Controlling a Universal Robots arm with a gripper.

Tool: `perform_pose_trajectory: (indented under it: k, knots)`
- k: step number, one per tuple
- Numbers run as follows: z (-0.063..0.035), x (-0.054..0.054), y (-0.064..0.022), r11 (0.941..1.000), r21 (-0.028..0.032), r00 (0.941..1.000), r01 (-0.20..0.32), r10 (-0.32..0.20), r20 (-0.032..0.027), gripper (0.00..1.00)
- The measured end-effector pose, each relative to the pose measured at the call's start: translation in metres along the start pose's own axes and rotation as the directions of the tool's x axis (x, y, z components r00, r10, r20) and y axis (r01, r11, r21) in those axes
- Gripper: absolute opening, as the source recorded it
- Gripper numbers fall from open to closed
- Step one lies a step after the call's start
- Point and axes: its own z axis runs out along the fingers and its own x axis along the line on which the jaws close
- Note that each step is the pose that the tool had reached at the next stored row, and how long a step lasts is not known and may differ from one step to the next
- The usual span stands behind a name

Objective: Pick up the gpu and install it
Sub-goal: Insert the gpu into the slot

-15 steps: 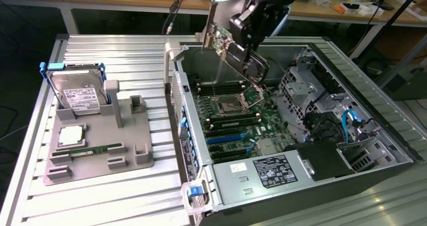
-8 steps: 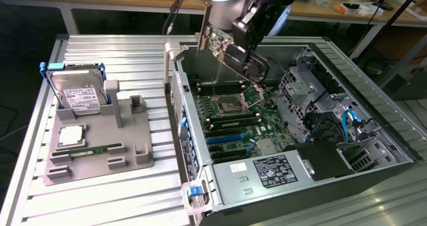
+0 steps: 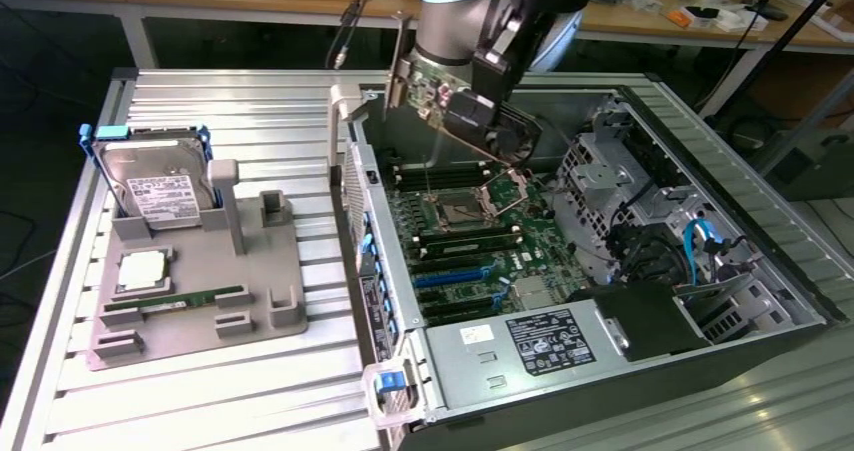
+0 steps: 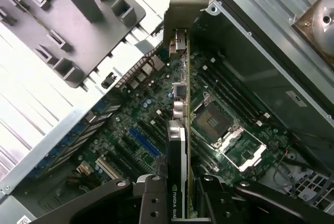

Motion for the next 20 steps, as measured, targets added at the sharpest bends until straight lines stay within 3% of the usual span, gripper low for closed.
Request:
perform_pose_trajectory:
  k: [6,10,14,20]
  knots:
    - [0.0007,0.0000,0.0000,0.9938,-0.0035,0.9938,0.111,-0.111,-0.0071,0.27]
    - [0.0013,0.0000,-0.0001,0.9827,-0.0063,0.9826,0.185,-0.185,-0.0116,0.27]
    - [0.0017,-0.0001,-0.0002,0.9675,-0.0100,0.9674,0.253,-0.253,-0.0161,0.27]
    - [0.0016,-0.0031,-0.0033,0.9664,-0.0109,0.9663,0.257,-0.257,-0.0168,0.27]
